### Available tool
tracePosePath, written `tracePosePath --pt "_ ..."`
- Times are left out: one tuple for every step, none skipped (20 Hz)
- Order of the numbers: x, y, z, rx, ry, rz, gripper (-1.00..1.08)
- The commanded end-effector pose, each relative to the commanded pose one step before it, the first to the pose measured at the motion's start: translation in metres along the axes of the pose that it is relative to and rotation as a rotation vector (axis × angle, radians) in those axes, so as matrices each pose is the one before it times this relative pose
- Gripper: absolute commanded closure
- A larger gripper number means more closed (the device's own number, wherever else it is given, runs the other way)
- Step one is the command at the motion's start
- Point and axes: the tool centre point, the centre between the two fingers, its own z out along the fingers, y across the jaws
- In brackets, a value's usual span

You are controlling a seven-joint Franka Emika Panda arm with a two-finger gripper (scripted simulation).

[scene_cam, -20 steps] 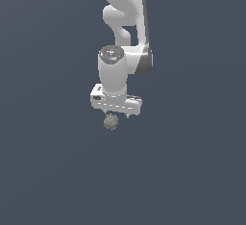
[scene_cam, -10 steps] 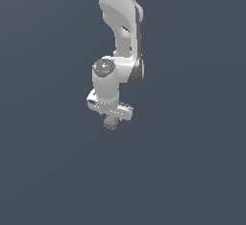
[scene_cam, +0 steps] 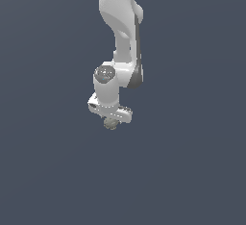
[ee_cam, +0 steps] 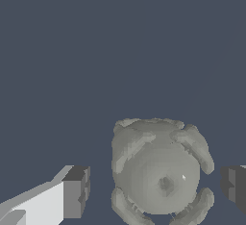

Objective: Pick up the object and move it to a goal position.

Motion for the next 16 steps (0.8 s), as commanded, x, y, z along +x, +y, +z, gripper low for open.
tracePosePath --pt "-0.00071 0.00056 0.01294 -0.00039 -0.00067 0.00169 -0.92" --pt "-0.00003 0.00009 0.00402 -0.00003 0.00003 0.00049 -0.92" --pt "0.00008 0.0001 0.00332 -0.00002 0.00002 0.00049 -0.92" --pt "0.00011 -0.00017 0.00262 0.0 0.0 0.0 -0.92" --pt "0.00027 0.00013 0.00191 0.00004 0.00002 0.00049 -0.92" --pt "0.00024 -0.00013 0.00127 0.0 0.0 0.0 -0.92" --pt "0.00021 -0.00009 0.0007 0.0 0.0 0.0 -0.92" --pt "0.00008 -0.00003 0.00022 0.0 0.0 0.0 -0.92" --pt "0.0 0.0 0.0 0.0 0.0 0.0 1.08" --pt "0.0 0.0 0.0 0.0 0.0 0.0 1.08" --pt "0.0 0.0 0.0 0.0 0.0 0.0 1.08" --pt "0.0 0.0 0.0 0.0 0.0 0.0 1.08" --pt "0.0 0.0 0.0 0.0 0.0 0.0 1.08" --pt "0.0 0.0 0.0 0.0 0.0 0.0 1.08" --pt "0.0 0.0 0.0 0.0 0.0 0.0 1.08" --pt "0.0 0.0 0.0 0.0 0.0 0.0 1.08"
